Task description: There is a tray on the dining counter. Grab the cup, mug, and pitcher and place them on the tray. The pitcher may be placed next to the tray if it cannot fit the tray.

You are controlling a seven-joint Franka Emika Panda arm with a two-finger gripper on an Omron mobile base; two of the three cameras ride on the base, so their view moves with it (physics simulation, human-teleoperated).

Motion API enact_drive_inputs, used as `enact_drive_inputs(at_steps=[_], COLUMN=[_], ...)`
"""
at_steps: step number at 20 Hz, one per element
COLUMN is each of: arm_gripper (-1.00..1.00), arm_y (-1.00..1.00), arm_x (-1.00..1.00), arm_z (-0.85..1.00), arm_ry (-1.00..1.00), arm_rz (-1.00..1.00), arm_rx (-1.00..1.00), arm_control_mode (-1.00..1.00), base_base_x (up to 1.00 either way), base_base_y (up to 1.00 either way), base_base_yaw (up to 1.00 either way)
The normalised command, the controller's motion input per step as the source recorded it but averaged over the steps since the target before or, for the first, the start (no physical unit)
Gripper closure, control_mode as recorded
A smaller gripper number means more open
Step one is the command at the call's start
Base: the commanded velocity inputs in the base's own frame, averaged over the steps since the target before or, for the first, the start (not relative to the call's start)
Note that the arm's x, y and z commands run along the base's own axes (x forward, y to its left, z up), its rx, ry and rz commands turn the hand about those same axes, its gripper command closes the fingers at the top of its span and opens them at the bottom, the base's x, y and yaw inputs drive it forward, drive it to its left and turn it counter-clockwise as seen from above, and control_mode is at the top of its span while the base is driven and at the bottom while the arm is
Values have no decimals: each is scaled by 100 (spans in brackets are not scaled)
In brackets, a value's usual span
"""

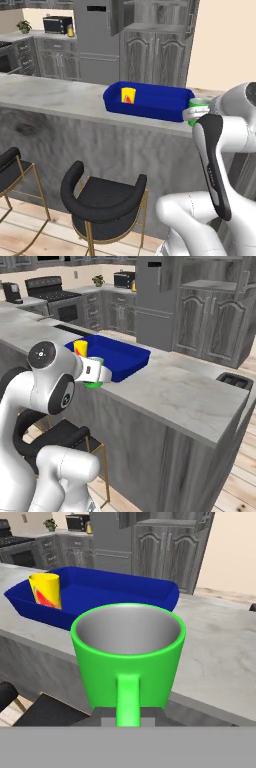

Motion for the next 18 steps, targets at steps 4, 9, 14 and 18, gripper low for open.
enact_drive_inputs(at_steps=[4, 9, 14, 18], arm_gripper=[100, 100, 100, 100], arm_y=[0, 0, 0, 0], arm_x=[0, 0, 20, 29], arm_z=[0, 0, 0, 26], arm_ry=[0, 0, 2, 0], arm_rz=[0, 0, 0, 0], arm_rx=[0, 0, 0, 0], arm_control_mode=[100, 100, -100, -100], base_base_x=[67, 42, 3, 0], base_base_y=[9, 4, 0, 0], base_base_yaw=[-7, -3, 0, 0])
